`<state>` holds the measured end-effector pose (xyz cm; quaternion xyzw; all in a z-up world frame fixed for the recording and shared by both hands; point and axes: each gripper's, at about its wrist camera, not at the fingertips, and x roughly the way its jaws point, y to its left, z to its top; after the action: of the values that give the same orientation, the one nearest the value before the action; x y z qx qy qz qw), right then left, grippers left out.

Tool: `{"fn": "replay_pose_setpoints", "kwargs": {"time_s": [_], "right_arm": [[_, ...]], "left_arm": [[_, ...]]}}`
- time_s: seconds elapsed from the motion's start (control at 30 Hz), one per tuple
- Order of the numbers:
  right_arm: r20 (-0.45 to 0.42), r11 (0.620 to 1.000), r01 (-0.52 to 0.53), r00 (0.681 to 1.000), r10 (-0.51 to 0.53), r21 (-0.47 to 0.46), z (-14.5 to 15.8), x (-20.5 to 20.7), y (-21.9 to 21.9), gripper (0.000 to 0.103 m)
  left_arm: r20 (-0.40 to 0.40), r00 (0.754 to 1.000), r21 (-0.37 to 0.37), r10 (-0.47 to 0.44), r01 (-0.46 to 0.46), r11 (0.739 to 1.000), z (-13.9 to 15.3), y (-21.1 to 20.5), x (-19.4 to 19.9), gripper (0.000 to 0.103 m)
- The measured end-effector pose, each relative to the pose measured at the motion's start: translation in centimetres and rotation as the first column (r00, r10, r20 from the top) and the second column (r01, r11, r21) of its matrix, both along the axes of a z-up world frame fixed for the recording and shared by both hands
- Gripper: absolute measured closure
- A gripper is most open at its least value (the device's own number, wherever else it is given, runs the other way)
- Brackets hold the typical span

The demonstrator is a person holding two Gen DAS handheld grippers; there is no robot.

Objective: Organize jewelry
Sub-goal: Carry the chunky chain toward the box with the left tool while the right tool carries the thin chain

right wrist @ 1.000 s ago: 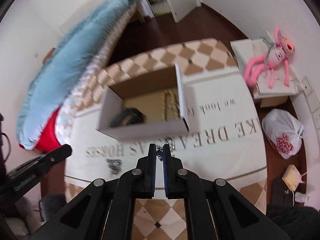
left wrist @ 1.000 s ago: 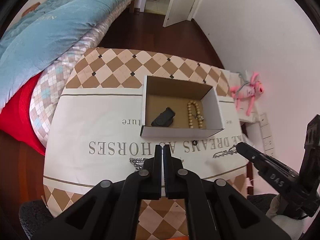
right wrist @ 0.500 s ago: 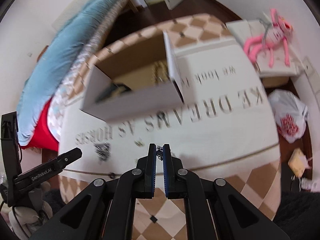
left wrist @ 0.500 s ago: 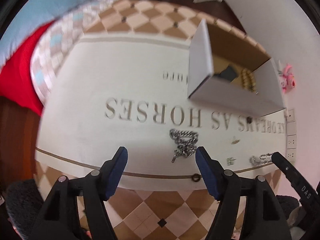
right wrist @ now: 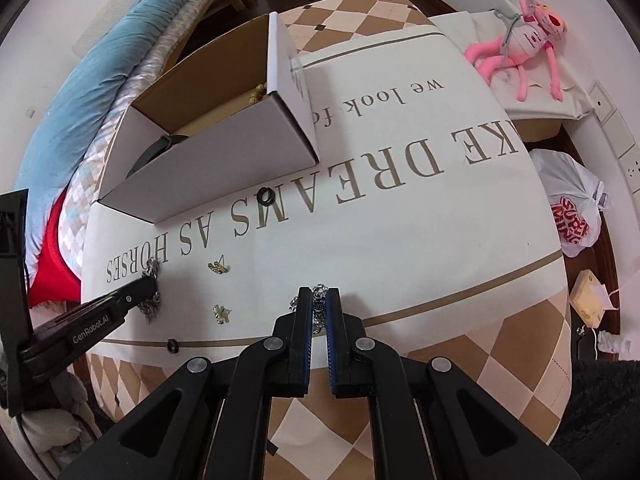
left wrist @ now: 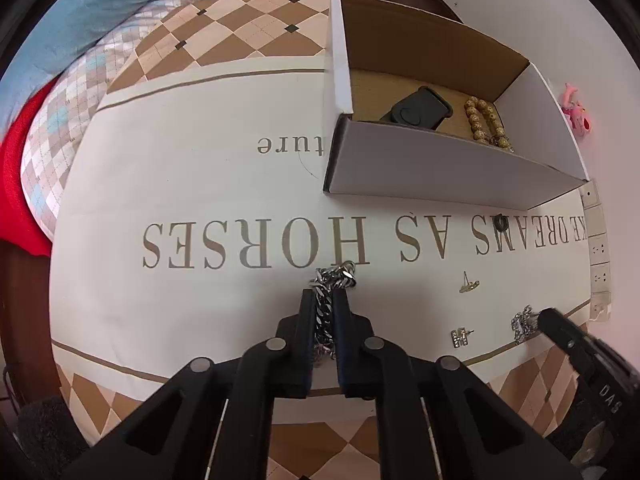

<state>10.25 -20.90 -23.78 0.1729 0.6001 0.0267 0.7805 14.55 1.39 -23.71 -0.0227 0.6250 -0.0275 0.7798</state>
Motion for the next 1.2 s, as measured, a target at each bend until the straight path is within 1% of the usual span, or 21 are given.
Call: {"fn": "replay_pose_setpoints", "kwargs": {"time_s": [0.07,0.13,0.27,0.33,0.47,0.6,0.7,0.77,0.87,0.9,1.03,1.13,1.2], "right_arm": [[0.006,1.000,0.001,1.000,-0.001,0.004,0.3,0.0,-0.1,0.097],[0.015,1.000,0.001,1.000,-0.002,0.018,0.8,0.0,-0.2,0.097],[0.053,0.998,-0.013,0.999,0.010,0.058,3.1,-0.1,-0.2,0.097],[0.076,0.996,-0.025,0.997,0.019,0.080,4.5,0.0,-0.2,0.097],[0.144,0.990,-0.061,0.989,0.042,0.129,8.4,0.3,0.0,0.097],[0.227,0.980,-0.093,0.973,0.051,0.176,12.8,1.6,0.0,0.097],[0.273,0.973,-0.123,0.960,0.066,0.195,15.4,3.7,0.4,0.097],[0.288,0.974,-0.143,0.954,0.089,0.174,16.4,5.8,0.8,0.097],[0.272,0.977,-0.161,0.955,0.119,0.139,16.3,8.9,1.5,0.097],[0.260,0.978,-0.168,0.957,0.132,0.125,15.9,10.1,1.7,0.097],[0.203,0.983,-0.177,0.966,0.163,0.053,14.3,14.0,2.3,0.097],[0.153,0.982,-0.187,0.971,0.183,0.011,12.5,16.2,2.4,0.096],[0.103,0.979,-0.204,0.974,0.204,-0.006,11.0,17.5,2.6,0.096]], "left_arm": [[0.009,1.000,-0.018,0.018,-0.018,1.000,0.4,0.5,-0.6,0.097],[0.036,0.999,-0.033,0.034,-0.032,0.999,1.5,1.3,-1.5,0.097],[0.083,0.995,-0.089,0.054,-0.047,0.995,4.7,2.5,-3.5,0.097],[0.111,0.992,-0.126,0.061,-0.047,0.991,6.8,3.0,-4.1,0.097],[0.182,0.982,-0.188,0.054,-0.019,0.982,11.8,2.5,-2.8,0.097],[0.244,0.969,-0.245,0.038,0.024,0.969,16.0,1.6,0.3,0.097],[0.272,0.962,-0.259,0.011,0.062,0.964,17.7,0.7,3.1,0.097],[0.282,0.959,-0.249,-0.007,0.080,0.965,18.1,0.3,5.0,0.097],[0.254,0.967,-0.238,-0.036,0.099,0.966,17.3,-0.3,8.2,0.097],[0.234,0.971,-0.225,-0.040,0.094,0.970,16.7,-0.5,9.6,0.097],[0.180,0.982,-0.201,-0.061,0.097,0.975,14.3,-0.8,12.6,0.097],[0.119,0.991,-0.164,-0.062,0.081,0.983,12.6,-1.1,14.1,0.095],[0.077,0.996,-0.151,-0.054,0.065,0.986,11.5,-1.2,14.9,0.094]]}}
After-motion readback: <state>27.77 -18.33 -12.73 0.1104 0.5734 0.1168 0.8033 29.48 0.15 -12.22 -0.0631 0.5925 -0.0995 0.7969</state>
